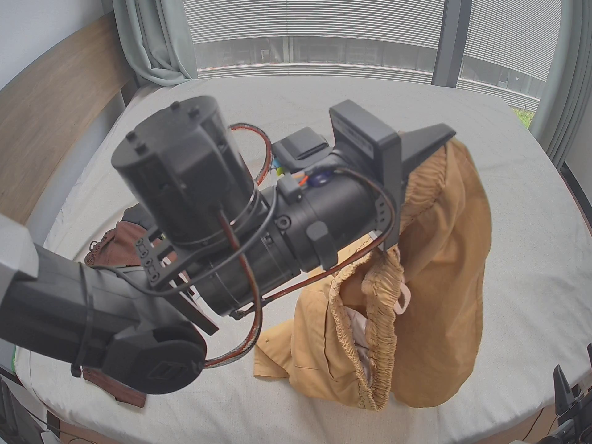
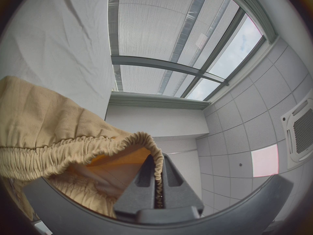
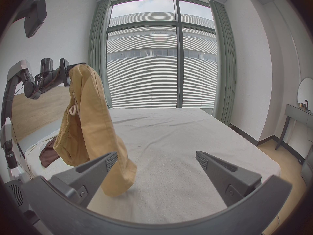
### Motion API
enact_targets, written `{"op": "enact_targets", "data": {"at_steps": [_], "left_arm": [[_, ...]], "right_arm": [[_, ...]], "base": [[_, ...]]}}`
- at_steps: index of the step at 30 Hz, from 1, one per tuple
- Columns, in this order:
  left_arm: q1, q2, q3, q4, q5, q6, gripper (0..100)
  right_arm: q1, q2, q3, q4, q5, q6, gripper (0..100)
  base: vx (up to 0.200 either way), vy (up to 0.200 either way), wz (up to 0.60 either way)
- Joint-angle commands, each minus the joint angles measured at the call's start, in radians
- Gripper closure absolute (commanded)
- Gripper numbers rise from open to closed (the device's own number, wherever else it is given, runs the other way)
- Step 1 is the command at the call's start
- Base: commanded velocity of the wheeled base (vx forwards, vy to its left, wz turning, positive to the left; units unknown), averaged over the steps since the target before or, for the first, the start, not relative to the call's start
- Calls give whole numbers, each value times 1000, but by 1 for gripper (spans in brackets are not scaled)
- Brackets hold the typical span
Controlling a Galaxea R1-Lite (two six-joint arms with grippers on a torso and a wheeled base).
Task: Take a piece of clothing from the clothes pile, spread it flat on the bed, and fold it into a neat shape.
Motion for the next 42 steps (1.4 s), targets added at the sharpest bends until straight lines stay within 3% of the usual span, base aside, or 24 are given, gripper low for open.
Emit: {"op": "enact_targets", "data": {"at_steps": [1, 6, 11, 16, 26, 34, 42], "left_arm": [[-1, -26, -19, 0, 5, -2, 100], [56, -55, 62, 0, 7, 17, 100], [119, -72, 210, -6, -19, 154, 100], [180, -65, 337, -102, -56, 248, 100], [259, -29, 479, -220, -53, 378, 100], [344, 48, 561, -388, -54, 415, 100], [397, 79, 605, -392, -54, 461, 100]], "right_arm": [[0, -16, 15, 0, 0, 0, 0], [0, -16, 15, 0, 0, 0, 0], [0, -16, 15, 0, 0, 0, 0], [0, -16, 15, 0, 0, 0, 0], [0, -16, 15, 0, 2, 0, 0], [0, -16, 15, 0, 2, -2, 0], [0, -16, 15, -2, 2, -3, 0]], "base": [[0, 0, 0], [0, 0, 0], [0, 0, 0], [0, 0, 0], [0, 0, 0], [0, 0, 0], [0, 0, 0]]}}
